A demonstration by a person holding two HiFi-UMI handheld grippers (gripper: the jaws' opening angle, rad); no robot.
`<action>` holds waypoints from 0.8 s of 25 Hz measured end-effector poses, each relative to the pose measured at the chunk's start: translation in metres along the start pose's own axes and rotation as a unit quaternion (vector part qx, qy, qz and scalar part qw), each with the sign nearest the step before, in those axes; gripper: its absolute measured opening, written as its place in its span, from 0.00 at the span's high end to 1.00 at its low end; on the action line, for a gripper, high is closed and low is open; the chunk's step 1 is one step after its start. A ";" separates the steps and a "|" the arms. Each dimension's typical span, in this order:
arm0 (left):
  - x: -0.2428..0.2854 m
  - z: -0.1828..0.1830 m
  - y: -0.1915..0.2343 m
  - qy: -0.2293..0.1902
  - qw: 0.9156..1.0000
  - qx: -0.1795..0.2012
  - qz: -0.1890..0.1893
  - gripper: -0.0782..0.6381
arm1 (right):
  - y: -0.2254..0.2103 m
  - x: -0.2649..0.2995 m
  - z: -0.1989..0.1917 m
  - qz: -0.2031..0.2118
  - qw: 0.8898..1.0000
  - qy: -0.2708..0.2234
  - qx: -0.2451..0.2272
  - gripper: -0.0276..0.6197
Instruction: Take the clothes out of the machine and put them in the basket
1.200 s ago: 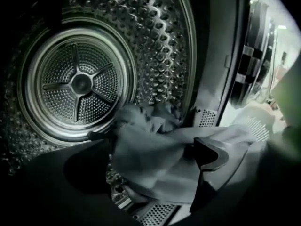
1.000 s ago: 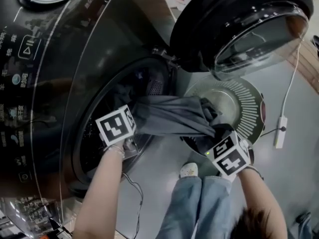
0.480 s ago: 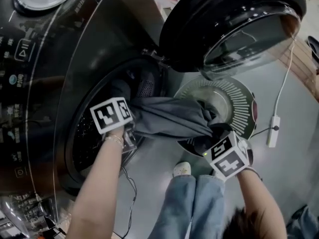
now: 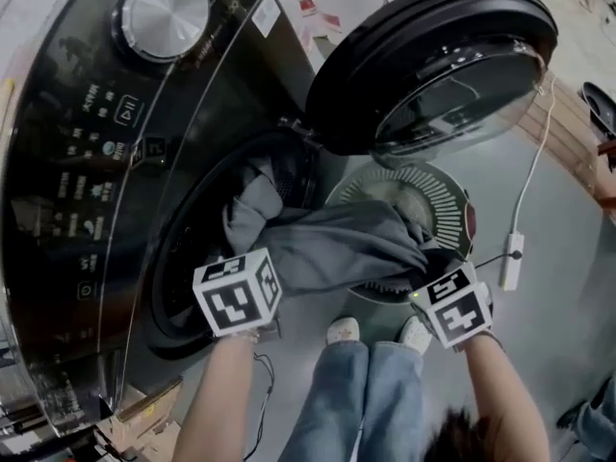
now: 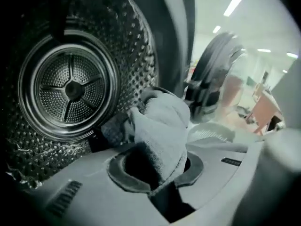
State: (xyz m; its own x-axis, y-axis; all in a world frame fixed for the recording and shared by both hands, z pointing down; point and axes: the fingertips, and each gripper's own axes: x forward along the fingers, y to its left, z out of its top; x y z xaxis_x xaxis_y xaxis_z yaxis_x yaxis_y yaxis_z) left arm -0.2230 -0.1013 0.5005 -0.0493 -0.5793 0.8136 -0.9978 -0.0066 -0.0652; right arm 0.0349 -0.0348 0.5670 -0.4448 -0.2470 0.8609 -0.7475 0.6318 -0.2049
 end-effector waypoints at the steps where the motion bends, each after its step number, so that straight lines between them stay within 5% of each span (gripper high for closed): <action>1: -0.010 0.003 -0.008 -0.006 1.000 -0.002 -0.010 0.79 | -0.002 -0.008 0.000 -0.004 1.000 -0.006 0.008 0.89; 13: -0.113 0.023 -0.123 -0.013 0.986 -0.043 -0.161 0.79 | -0.004 -0.096 0.007 -0.009 0.993 -0.082 0.088 0.89; 16: -0.120 0.027 -0.153 -0.015 0.976 -0.052 -0.211 0.79 | -0.008 -0.113 0.009 -0.010 0.990 -0.099 0.103 0.89; 20: -0.117 0.028 -0.195 -0.010 0.953 -0.076 -0.294 0.79 | -0.022 -0.129 0.013 -0.025 0.986 -0.123 0.113 0.89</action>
State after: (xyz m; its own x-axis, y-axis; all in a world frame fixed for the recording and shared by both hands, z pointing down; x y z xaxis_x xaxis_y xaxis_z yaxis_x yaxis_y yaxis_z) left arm -0.0209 -0.0550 0.4014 0.5190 -0.5270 0.6730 -0.8479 -0.2173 0.4837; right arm 0.1023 -0.0270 0.4544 -0.4904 -0.4623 0.7388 -0.8497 0.4419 -0.2876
